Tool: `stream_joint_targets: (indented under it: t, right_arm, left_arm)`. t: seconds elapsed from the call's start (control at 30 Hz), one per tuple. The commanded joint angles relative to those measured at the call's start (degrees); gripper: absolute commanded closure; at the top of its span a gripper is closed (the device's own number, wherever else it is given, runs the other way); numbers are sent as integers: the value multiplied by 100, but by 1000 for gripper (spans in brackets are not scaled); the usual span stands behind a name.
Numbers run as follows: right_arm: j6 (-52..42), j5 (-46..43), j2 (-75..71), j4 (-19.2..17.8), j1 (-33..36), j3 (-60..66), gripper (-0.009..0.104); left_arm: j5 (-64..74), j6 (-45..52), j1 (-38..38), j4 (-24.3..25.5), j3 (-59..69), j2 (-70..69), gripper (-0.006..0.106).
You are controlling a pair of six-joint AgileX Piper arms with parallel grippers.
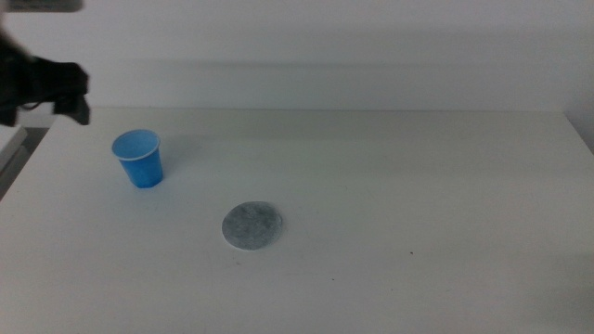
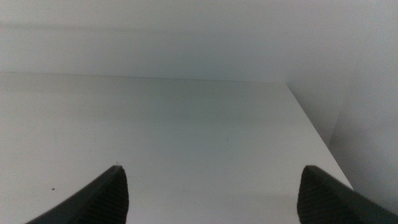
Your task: Place an empty cup on a cup mat.
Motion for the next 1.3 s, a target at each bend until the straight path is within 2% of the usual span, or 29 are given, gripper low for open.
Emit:
stream_joint_targets:
  t: [0.0, 0.27, 0.43, 0.53, 0.63, 0.7, 0.8, 0.93, 1.13, 1.27]
  right_arm:
    - [-23, -38, -28, -39, 12, 19, 2]
    - [-23, -38, -28, -39, 12, 19, 2]
    - [-23, -38, -28, -39, 12, 19, 2]
    - [-23, -38, -28, -39, 12, 19, 2]
    - [-23, -38, -28, -39, 12, 19, 2]
    - [-23, -38, -28, -39, 12, 19, 2]
    - [-23, -38, -28, -39, 12, 19, 2]
    - [-23, -38, -28, -39, 12, 19, 2]
    - [-23, -38, -28, -39, 12, 19, 2]
    - [-23, -38, -28, -39, 12, 19, 2]
  left_arm:
    - [271, -65, 48, -17, -583, 687, 7]
    - [400, 125, 64, -14, -2060, 2548, 7]
    - [245, 125, 64, -14, -2467, 3283, 7]
    - [196, 125, 64, -14, -2473, 3605, 12]
    - [89, 125, 64, -14, -2484, 3856, 21]
    - [-8, 125, 64, -14, -2484, 3969, 32]
    - [-91, 125, 78, -14, -2484, 4047, 56]
    - [-115, 125, 138, -187, -2485, 4028, 100]
    - [435, 517, 81, -735, -2383, 3653, 102]
    - [80, 466, -357, -1088, -1604, 3033, 102]
